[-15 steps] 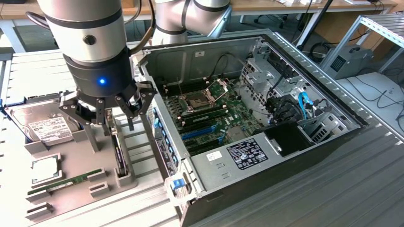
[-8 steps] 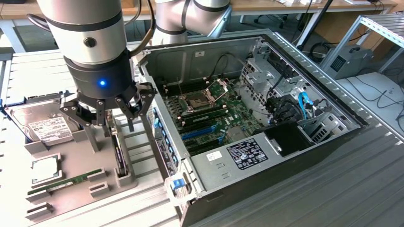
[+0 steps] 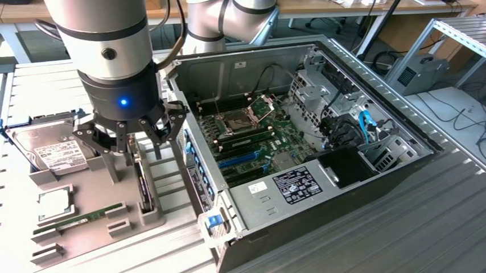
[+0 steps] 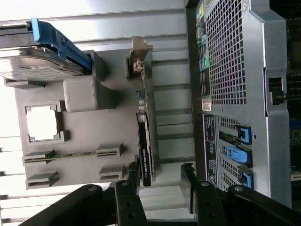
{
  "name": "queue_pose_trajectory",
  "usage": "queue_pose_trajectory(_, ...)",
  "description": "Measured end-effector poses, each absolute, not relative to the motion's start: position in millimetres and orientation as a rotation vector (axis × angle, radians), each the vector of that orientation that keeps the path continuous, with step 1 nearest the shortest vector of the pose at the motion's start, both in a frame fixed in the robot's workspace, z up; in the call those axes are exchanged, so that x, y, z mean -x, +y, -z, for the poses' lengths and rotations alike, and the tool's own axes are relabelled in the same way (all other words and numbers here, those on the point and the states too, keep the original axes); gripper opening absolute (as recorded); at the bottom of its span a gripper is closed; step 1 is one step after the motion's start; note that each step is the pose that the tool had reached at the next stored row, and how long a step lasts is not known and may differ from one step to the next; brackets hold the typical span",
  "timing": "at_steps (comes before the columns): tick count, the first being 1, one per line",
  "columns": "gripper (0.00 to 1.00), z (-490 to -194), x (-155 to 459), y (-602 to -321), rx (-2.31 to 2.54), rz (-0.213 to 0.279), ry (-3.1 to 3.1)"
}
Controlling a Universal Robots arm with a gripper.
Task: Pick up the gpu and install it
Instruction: 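Pick up the gpu and move the gpu toward the slot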
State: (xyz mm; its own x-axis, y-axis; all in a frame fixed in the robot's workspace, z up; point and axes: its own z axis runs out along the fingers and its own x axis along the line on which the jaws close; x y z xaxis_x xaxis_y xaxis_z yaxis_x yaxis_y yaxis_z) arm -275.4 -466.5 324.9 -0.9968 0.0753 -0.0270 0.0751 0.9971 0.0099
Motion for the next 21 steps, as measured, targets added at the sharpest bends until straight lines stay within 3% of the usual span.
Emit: queue_pose_trajectory(21, 0.48, -317.2, 276.3, -466.5, -0.117, -0.003, 3.112)
